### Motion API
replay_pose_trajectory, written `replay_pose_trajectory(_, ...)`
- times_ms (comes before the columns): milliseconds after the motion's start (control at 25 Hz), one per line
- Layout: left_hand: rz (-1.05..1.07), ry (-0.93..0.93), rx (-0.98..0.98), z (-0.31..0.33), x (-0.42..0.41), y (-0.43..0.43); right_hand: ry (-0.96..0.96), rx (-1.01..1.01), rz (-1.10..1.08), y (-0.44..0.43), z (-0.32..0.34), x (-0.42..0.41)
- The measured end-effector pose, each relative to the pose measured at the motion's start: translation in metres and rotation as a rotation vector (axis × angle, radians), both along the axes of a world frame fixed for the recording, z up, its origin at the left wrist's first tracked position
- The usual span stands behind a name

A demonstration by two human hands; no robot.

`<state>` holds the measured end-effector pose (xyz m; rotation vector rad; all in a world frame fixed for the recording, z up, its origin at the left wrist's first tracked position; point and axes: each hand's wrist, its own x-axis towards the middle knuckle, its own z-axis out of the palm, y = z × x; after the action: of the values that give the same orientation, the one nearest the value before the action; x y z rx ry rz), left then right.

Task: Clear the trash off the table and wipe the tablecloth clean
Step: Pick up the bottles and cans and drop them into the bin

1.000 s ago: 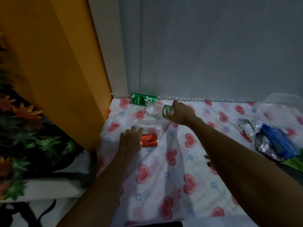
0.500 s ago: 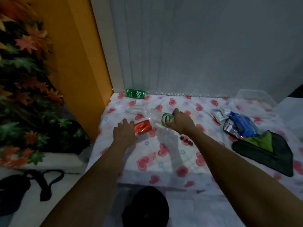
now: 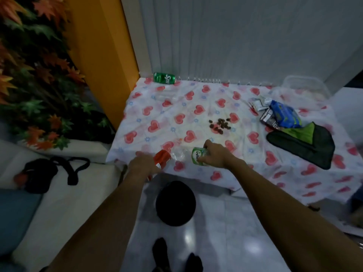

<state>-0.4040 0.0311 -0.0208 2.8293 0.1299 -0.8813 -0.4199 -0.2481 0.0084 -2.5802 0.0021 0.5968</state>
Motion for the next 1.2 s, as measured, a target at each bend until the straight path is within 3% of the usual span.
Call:
replay_pose_trajectory(200,0.025,0.156,-0.043,-0.11,-0.046,-0.001,0.191,0.009,-0.085,0.026,-0.119,-0.049)
replay_pose_trajectory(280,0.066,0.235,-0.078,-0.154,-0.059,-0.006,0.241,0.046,-0.2,0.041,-0.168,-0.075)
replay_pose_trajectory(440,0.223,0.398,-0.189,-0.248,-0.078,-0.023,0.525,0.136,-0.52,0.072,-0.27,-0.105)
replay_pose_trajectory(560,0.433,0.471,-0.299,-0.309,-0.089,-0.029,0.686,0.231,-0.748,0.089,-0.318,-0.104)
replay_pose_trajectory(760,0.639,0.528,-0.38,-0.393,-0.091,-0.026,0.701,0.283,-0.794,0.121,-0.402,-0.102)
replay_pose_trajectory(920,0.645,0.538,-0.386,-0.429,-0.092,-0.024,0.675,0.264,-0.824,0.13,-0.443,-0.105)
replay_pose_trajectory(1200,0.551,0.463,-0.379,-0.441,-0.093,-0.034,0.554,0.299,-0.785,0.119,-0.458,-0.11)
